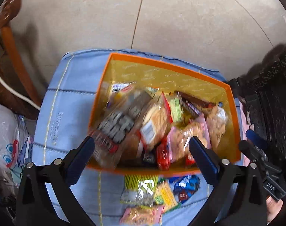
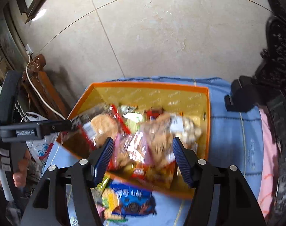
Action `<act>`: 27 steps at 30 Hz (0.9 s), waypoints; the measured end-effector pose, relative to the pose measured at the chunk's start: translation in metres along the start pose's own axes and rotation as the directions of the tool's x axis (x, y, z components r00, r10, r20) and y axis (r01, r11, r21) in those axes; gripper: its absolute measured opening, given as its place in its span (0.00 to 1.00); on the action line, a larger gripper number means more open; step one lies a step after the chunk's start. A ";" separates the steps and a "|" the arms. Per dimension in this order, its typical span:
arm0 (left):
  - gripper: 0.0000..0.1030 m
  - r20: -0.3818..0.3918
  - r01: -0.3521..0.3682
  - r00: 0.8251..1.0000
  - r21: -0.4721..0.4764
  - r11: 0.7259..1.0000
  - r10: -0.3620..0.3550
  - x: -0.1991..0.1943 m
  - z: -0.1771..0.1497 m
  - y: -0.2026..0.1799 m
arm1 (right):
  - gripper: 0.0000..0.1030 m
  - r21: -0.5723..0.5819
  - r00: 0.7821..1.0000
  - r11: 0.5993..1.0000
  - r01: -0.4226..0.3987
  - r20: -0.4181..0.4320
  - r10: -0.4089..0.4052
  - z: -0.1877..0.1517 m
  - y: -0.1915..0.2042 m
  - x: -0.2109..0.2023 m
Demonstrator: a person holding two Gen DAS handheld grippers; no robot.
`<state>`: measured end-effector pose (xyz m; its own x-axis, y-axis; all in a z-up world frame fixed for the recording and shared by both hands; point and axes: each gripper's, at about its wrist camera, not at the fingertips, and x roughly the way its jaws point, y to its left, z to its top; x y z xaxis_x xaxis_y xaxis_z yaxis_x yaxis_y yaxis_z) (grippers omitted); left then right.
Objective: Organize snacks
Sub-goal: 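Carry both snacks into the orange box and open both grippers, then move both open grippers back over the remaining snacks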
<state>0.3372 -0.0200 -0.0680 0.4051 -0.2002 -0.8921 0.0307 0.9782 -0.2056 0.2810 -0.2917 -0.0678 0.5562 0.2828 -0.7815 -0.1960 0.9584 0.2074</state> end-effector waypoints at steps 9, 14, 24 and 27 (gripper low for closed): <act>0.96 -0.017 -0.029 0.999 0.100 0.995 0.031 -0.034 -0.106 0.009 | 0.80 0.029 0.997 0.999 0.016 -0.073 -0.014 -0.099 0.013 -0.035; 0.96 -0.080 -0.030 0.996 0.211 0.977 0.048 -0.022 -0.182 0.005 | 0.89 0.092 0.987 0.996 0.007 -0.158 0.007 -0.158 0.011 -0.033; 0.96 -0.243 0.002 0.968 0.286 0.958 0.070 0.019 -0.269 -0.007 | 0.90 0.103 0.972 0.995 -0.001 -0.235 0.025 -0.209 0.020 -0.032; 0.96 -0.265 0.021 0.962 0.298 0.954 0.062 0.025 -0.278 -0.010 | 0.90 0.102 0.968 0.995 -0.010 -0.247 0.035 -0.216 0.023 -0.032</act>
<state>0.0929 -0.0504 -0.1999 0.1495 -0.1468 -0.9778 0.3102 0.9460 -0.0946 0.0844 -0.2874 -0.1646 0.3324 0.2983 -0.8947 -0.1180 0.9544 0.2743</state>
